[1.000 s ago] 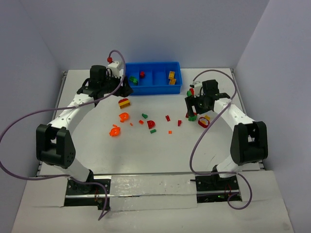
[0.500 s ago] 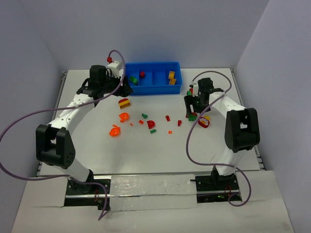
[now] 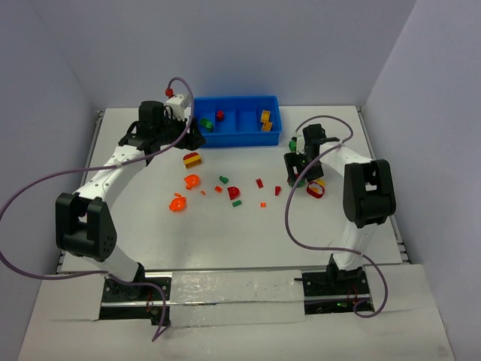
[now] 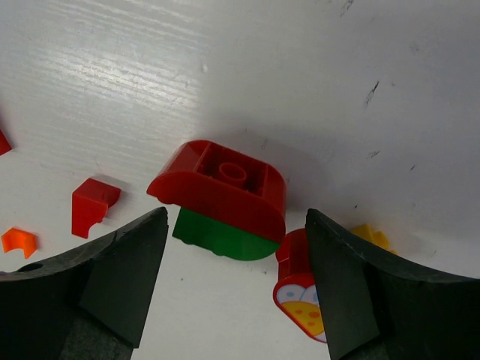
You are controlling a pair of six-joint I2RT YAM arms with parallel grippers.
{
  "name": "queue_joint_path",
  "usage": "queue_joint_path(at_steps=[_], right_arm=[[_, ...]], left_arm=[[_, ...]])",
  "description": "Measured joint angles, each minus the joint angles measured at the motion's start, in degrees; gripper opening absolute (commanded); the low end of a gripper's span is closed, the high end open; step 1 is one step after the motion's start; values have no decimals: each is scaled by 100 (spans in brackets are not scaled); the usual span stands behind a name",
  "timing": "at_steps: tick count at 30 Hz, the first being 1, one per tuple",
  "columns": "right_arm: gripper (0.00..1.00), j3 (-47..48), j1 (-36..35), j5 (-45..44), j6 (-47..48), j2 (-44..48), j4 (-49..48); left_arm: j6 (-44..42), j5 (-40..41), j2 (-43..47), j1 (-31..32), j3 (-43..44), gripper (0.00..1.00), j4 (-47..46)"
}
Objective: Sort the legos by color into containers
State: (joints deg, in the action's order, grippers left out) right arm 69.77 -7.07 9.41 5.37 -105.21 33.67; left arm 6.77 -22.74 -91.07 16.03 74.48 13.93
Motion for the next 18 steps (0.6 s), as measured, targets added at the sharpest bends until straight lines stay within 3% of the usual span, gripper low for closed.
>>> queue_joint_path(at_steps=[8, 14, 18], right_arm=[[62, 115, 0, -42, 131, -112, -94], [42, 124, 0, 5, 312, -108, -153], [40, 52, 0, 108, 527, -30, -200]], left_arm=[[-9, 0, 0, 0, 0, 71, 0], [-21, -23, -2, 0, 0, 69, 9], [38, -250, -18, 0, 0, 68, 39]])
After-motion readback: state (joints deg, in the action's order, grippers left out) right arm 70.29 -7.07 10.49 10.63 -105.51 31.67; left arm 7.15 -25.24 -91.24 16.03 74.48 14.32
